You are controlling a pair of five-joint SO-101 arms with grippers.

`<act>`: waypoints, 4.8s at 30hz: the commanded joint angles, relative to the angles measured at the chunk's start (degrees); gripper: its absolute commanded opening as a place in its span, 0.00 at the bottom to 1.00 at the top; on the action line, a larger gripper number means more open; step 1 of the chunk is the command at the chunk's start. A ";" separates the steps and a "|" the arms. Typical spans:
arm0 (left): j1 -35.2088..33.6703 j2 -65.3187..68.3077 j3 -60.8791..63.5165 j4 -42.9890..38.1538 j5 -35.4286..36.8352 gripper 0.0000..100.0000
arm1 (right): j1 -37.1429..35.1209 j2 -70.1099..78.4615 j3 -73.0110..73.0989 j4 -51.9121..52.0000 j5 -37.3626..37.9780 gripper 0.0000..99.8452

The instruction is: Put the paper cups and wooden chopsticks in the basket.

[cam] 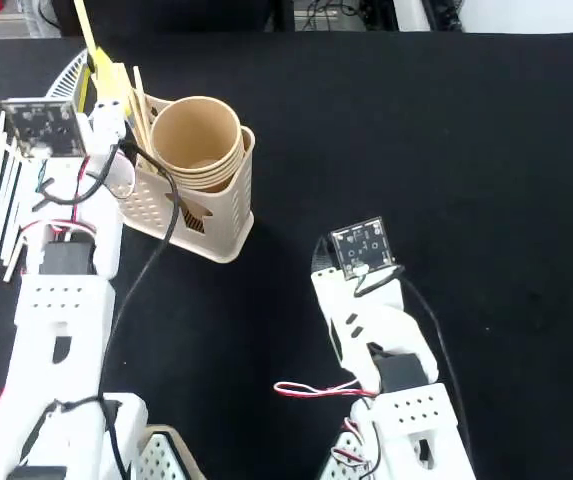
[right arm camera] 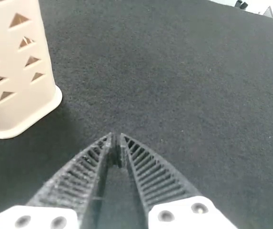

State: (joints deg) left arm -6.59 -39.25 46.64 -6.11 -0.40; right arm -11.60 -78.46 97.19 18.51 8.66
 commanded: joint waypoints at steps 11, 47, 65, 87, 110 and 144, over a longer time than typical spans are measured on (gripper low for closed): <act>-3.82 0.26 -18.86 41.14 14.95 0.28 | -0.18 -0.57 -0.04 -0.09 0.53 0.02; -27.38 82.29 -97.71 79.21 -8.26 0.28 | -0.18 -0.40 -0.04 0.00 0.53 0.02; -27.30 112.62 -142.02 90.73 5.98 0.04 | -0.18 -0.40 -0.04 -0.09 0.53 0.02; -25.45 100.48 -116.00 87.47 8.18 0.22 | -0.18 -0.57 -0.04 0.26 0.53 0.02; -24.57 94.95 -132.09 107.25 2.46 0.03 | -0.18 -0.57 -0.04 0.26 0.53 0.02; -34.59 32.88 -17.63 75.60 -26.99 0.05 | -0.26 -0.66 -0.04 0.26 0.53 0.02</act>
State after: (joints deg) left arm -39.21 3.12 17.45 77.32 -23.60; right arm -11.60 -78.46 97.19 18.51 8.66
